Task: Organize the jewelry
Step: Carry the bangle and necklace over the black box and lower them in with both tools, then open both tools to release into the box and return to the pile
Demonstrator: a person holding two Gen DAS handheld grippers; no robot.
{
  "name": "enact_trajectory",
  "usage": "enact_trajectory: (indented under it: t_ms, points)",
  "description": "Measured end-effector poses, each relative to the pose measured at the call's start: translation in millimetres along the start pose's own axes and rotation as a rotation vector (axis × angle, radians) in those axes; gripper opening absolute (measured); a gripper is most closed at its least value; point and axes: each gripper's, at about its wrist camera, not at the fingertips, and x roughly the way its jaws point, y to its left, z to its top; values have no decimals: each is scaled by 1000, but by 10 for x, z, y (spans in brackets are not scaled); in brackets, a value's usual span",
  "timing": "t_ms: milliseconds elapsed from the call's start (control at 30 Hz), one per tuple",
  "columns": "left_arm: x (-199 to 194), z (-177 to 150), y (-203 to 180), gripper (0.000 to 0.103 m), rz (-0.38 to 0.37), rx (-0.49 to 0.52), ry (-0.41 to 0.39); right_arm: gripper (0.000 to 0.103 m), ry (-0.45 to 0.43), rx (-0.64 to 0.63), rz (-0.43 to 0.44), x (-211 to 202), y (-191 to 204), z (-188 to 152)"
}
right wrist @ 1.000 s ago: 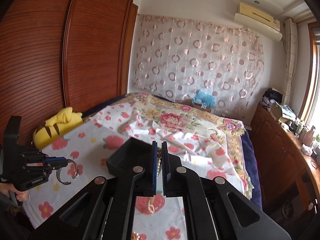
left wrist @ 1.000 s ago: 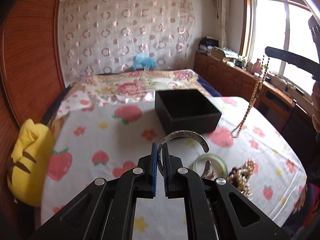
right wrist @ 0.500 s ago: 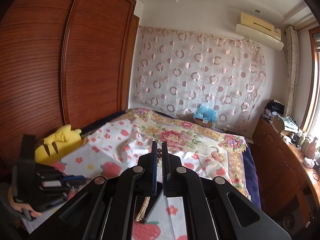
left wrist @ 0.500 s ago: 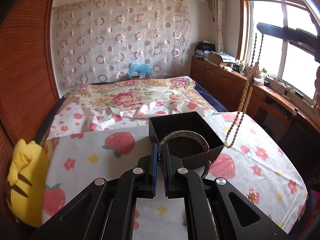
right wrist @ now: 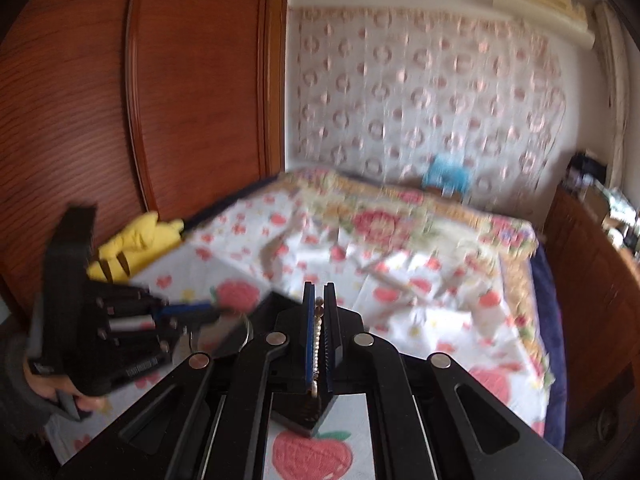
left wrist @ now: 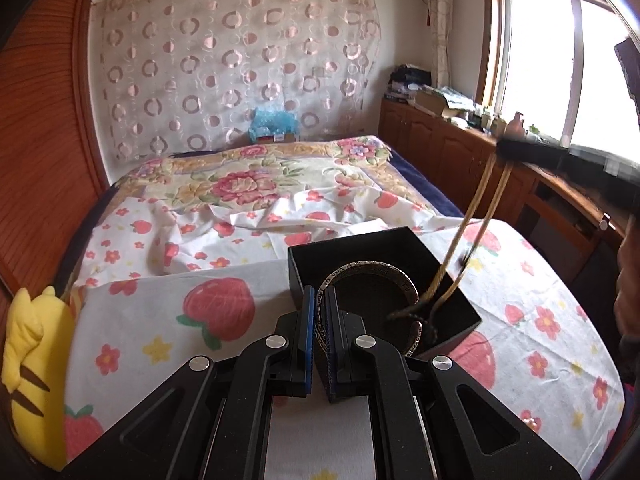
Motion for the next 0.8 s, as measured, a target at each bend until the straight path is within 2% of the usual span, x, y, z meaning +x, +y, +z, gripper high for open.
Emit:
enact_trajectory:
  t_ms: [33,133,400,600,800]
  points:
    - [59,15,-15,4,-1,6,9,8,17,6,5,84,-9,-42]
    - [170,41,-67,4,-3,26,27,27,58,39,28,279,-45,-191]
    - [388,60,-173,6,-31,39,77,27,68,64,18,298,-103,-445]
    - [192,18,-204,13,-58,24,47,27,73,67,9,161,-97,-610]
    - [-133,-235,-257,19,-65,27,39,27,77,82,17,-46,40,-862]
